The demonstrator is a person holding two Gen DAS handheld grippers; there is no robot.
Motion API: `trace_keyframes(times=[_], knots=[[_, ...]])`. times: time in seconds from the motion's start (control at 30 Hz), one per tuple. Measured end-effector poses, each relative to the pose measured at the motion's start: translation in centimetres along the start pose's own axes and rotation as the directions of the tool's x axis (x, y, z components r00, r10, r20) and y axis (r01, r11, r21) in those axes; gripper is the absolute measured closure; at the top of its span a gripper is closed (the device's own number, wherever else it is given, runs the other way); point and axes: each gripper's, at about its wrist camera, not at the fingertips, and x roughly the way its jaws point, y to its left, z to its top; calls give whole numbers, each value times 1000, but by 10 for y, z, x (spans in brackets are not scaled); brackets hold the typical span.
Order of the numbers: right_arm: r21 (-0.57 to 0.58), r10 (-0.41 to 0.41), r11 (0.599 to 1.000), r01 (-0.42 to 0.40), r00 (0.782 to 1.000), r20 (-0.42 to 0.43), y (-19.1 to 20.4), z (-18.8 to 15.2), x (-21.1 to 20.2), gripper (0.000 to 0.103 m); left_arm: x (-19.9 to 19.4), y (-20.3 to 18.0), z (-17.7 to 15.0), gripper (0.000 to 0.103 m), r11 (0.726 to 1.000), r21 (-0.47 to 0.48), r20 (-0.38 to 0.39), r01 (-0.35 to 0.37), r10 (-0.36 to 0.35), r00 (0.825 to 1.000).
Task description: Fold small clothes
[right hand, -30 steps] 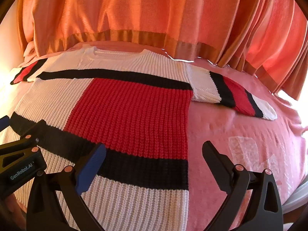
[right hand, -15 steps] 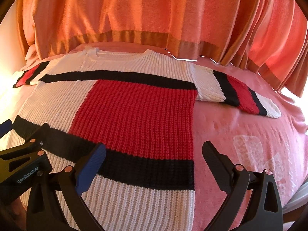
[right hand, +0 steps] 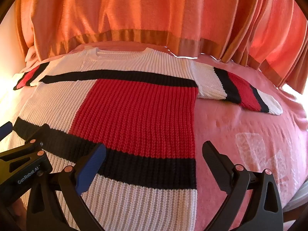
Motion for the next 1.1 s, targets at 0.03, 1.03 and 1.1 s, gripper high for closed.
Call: trace_keyframes(times=[0.03, 1.03, 1.1], knots=[[4, 4, 1000, -4, 1000, -3, 0, 0, 0, 5, 0, 0, 0, 5, 1000, -2, -1, 1, -1, 1000], [19, 16, 1000, -16, 1000, -13, -4, -2, 3, 5, 0, 0, 1, 5, 1000, -1, 0, -10, 10, 1000], [19, 16, 1000, -16, 1000, -14, -4, -2, 4, 5, 0, 0, 1, 5, 1000, -1, -1, -10, 10, 1000]])
